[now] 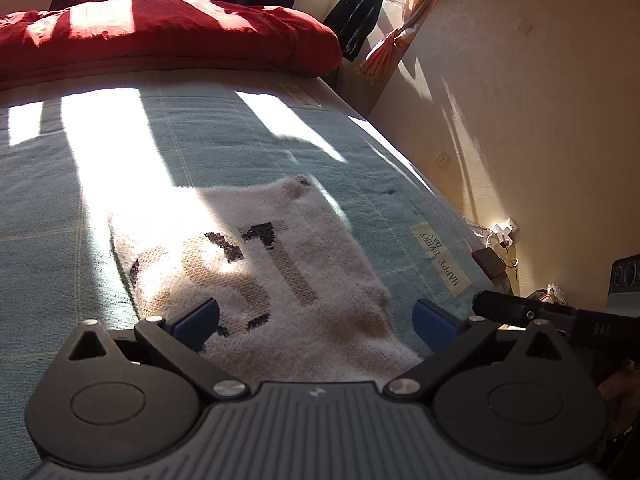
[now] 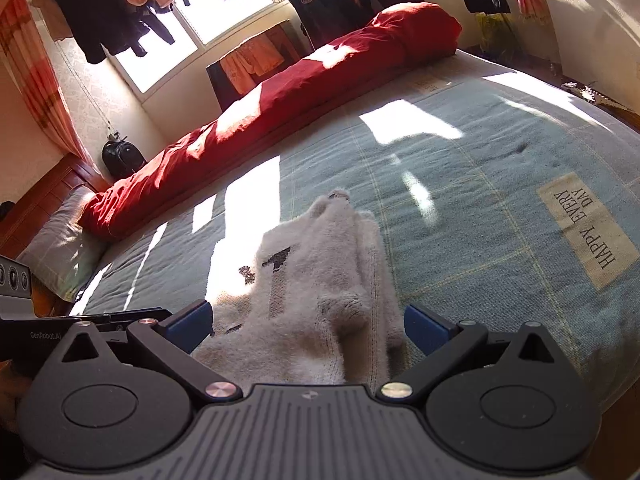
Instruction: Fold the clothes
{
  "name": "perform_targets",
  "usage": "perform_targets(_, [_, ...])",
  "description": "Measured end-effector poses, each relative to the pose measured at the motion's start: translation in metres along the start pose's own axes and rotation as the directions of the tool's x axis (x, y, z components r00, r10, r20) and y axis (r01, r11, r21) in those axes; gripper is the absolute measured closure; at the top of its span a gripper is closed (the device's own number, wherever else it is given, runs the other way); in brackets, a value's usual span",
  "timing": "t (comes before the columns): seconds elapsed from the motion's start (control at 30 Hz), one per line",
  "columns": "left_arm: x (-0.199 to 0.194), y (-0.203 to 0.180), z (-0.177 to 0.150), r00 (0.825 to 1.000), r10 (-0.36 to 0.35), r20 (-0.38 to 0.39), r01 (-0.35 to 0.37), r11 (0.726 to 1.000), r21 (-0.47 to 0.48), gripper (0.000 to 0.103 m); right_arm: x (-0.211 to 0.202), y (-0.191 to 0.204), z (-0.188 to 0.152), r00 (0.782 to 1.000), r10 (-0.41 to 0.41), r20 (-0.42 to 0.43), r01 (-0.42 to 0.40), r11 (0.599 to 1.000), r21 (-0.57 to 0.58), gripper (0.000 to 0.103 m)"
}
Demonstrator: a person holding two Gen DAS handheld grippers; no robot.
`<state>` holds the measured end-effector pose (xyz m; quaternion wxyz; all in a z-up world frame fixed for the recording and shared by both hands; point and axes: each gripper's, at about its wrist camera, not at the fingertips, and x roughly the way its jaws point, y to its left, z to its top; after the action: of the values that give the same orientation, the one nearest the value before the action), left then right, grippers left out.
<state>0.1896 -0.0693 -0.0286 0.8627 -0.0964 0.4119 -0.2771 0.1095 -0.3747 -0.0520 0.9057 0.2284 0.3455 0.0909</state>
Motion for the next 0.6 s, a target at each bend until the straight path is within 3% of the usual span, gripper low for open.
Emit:
perform_targets(0.2, [-0.026,0.006,-0.004,0.998,-0.018,0.056,0.019,1.000,-0.013,0.001,-0.017,0.020,-0.001,1.000,0.010,0.020,-0.009,1.000,-0.019,0.000])
perform_targets(0.37, [-0.042,0.024,-0.004,0.998,0.014,0.066,-0.012,1.000,-0.029,0.001,-0.018,0.024,0.008,0.999,0.033,0.039,-0.033,0.999,-0.017,0.000])
perform_targets(0.6, [-0.027,0.069,-0.003,0.999,0.015,0.031,-0.009,0.985,-0.171,0.001,0.029,-0.004,0.019,0.999,0.023,-0.046,-0.020,0.998,0.064,0.000])
